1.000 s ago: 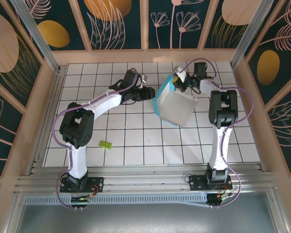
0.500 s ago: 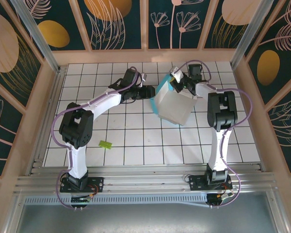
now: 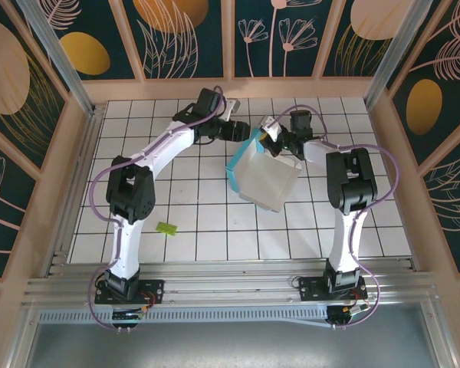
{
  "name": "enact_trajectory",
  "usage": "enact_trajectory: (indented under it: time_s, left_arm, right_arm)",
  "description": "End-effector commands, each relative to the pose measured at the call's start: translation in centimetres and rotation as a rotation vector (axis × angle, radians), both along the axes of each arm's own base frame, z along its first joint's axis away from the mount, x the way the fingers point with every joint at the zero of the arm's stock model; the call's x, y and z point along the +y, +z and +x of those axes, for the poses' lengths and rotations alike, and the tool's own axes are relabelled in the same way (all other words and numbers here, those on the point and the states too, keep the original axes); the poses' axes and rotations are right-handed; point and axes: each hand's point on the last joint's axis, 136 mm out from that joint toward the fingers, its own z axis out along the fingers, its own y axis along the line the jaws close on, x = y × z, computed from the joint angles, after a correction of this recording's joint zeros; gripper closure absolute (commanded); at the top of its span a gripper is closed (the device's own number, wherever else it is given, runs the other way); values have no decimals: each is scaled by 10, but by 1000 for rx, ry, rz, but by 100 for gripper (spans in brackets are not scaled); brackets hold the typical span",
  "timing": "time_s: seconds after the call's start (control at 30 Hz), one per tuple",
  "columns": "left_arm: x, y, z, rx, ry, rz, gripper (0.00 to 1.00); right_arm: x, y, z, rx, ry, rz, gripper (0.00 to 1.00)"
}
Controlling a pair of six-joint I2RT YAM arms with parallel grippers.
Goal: Fold the paper box
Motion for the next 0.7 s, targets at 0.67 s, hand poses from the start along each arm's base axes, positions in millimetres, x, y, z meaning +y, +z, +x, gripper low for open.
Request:
enact_trajectory:
  time_s: [0.67]
  left_arm:
    - [-9, -55, -20, 183, -51, -20, 51]
  right_arm:
    - [19, -35, -12, 83, 46, -127, 90]
